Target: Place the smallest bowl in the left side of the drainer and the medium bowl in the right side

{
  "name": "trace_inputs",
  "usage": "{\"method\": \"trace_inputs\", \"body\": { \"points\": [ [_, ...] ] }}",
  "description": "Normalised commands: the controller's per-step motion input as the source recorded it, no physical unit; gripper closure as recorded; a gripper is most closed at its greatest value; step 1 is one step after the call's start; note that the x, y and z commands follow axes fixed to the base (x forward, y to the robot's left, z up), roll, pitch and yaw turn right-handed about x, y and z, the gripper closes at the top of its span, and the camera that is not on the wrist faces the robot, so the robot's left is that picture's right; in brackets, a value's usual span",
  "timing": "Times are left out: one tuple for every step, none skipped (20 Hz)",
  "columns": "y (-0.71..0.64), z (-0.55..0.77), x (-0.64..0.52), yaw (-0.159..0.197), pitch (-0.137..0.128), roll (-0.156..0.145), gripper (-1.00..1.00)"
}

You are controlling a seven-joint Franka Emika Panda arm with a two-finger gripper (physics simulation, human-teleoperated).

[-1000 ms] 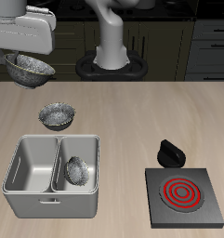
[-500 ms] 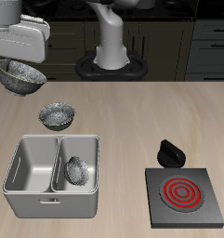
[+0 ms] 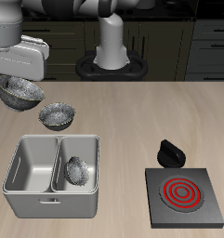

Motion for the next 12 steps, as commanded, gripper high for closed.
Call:
{"method": "trace_inputs", "body": {
  "points": [
    [-0.03,-0.16,-0.08,0.068,-0.004,-0.065,1.00],
    [0.02,-0.41,0.01,-0.042,0.041,0.012,1.00],
    [0.01,-0.20,0.03,0.041,0.019,-0.003,1.00],
    [0.04,-0.27,0.00,0.014,0.030,-0.032,1.00],
    [-0.04,-0.22,0.05,0.042,0.020,-0.028,1.00],
    [-0.02,-0.24,0.03,-0.062,0.018,-0.004,1.00],
    [0.11,-0.32,0.04,0.038,0.036,0.038,1.00],
    [0.01,-0.26,-0.02,0.040,0.030,-0.001,1.00],
    [-0.06,-0.32,0.08,-0.027,0.030,-0.027,1.00],
    [-0.02,-0.19,0.02,0.000,-0.018,-0.058,1.00],
    [0.25,-0.64,0.05,-0.020,0.065,0.066,1.00],
    [0.06,-0.30,0.03,0.012,0.029,-0.011,1.00]
  ]
}}
